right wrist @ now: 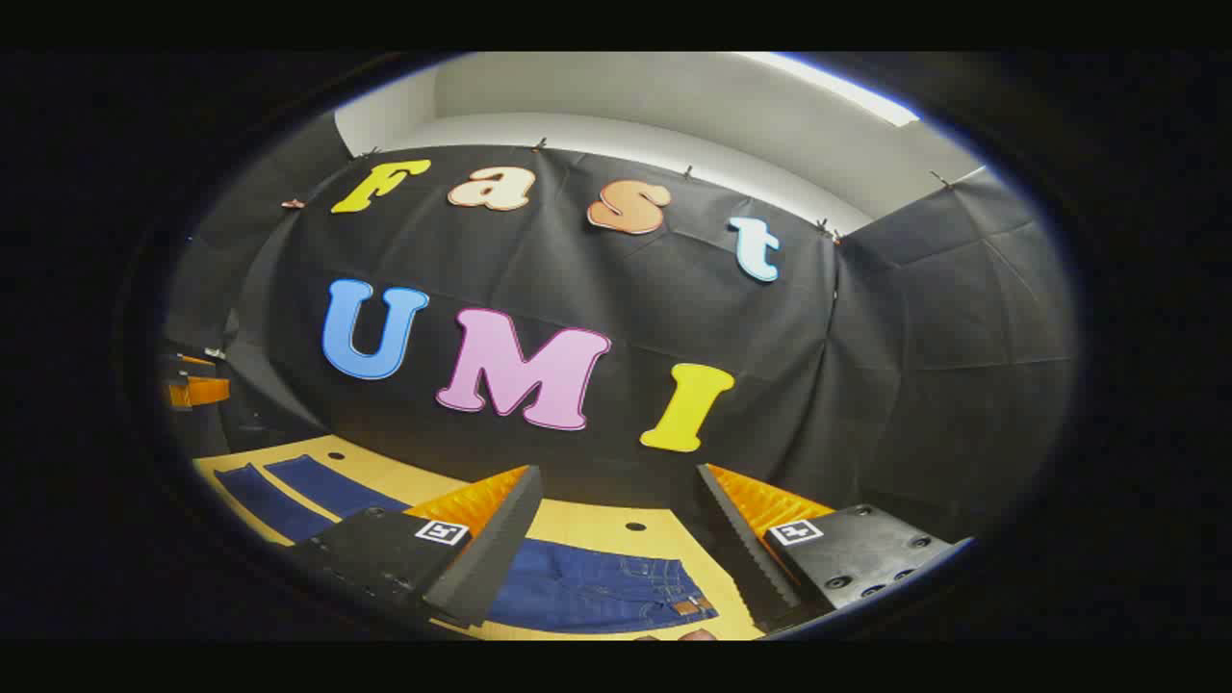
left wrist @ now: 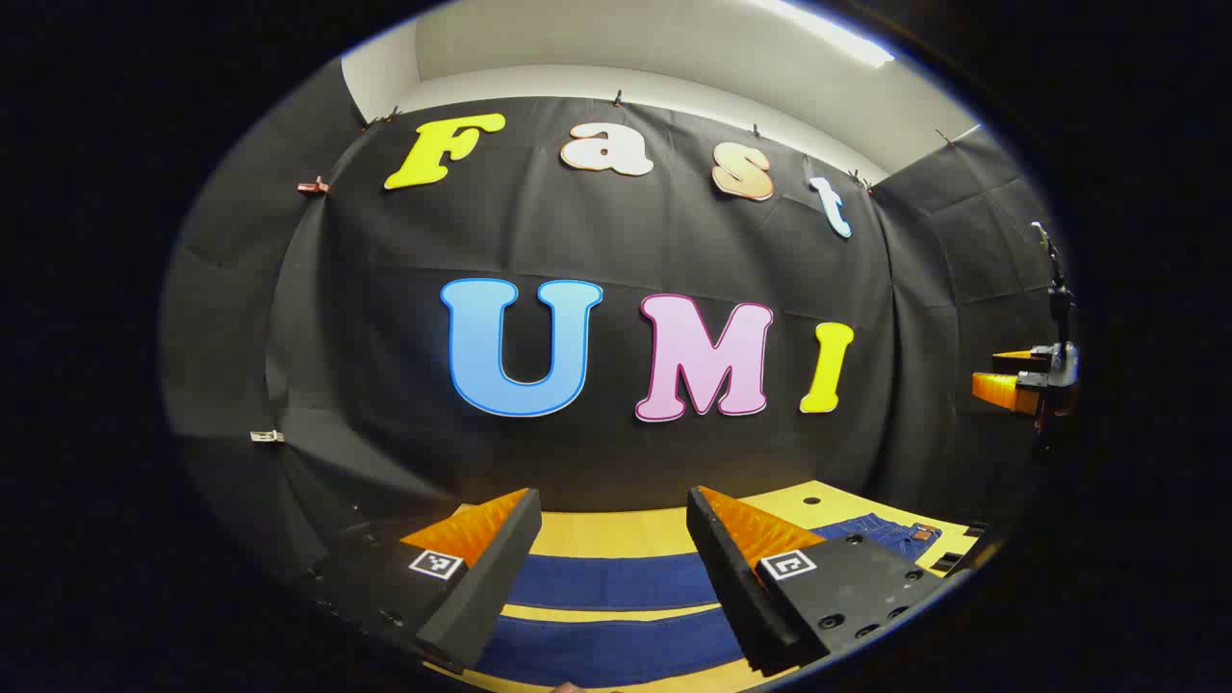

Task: Grasp the waist and the cuffs of the jeans and fold them to make the two legs overlap; first hold the waist and fold one-third of the jeans toward the cuffs, then hold the cuffs and fold the remaining one-third in the same direction to finish folding.

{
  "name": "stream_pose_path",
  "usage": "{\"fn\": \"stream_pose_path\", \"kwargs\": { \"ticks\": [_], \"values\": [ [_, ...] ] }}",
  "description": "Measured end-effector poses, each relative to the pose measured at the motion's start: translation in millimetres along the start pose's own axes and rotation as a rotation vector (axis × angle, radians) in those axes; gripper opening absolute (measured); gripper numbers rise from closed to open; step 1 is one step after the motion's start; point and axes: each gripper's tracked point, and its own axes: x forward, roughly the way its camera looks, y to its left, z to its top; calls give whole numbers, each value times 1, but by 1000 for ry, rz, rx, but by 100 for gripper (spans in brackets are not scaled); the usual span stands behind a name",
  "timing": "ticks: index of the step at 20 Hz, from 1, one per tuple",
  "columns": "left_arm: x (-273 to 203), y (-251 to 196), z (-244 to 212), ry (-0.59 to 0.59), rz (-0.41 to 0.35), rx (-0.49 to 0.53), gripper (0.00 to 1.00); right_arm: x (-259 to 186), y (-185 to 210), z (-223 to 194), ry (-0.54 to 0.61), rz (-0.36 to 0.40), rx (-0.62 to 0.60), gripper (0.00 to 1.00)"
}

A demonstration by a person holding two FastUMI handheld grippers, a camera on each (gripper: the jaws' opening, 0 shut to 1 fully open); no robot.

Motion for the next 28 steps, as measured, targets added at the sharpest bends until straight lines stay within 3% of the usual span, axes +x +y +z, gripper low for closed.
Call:
{"fn": "stream_pose_path", "kwargs": {
  "ticks": [9, 16, 19, 23, 28],
  "values": [
    [-18, 10, -13, 37, 12, -27, 96, -9, 11, 1, 5, 14, 0, 97],
    [-30, 14, -30, 82, -25, -64, 96, -13, 6, 4, 5, 14, -20, 97],
    [-33, 31, -41, 117, -50, -23, 96, -8, -7, 2, 11, 11, -49, 96],
    [-32, 50, -61, 188, -154, 35, 96, 7, -29, -5, 34, 22, -84, 95],
    [-39, 67, -121, 404, -367, 127, 97, 36, -46, -34, 120, 117, -191, 97]
  ]
}}
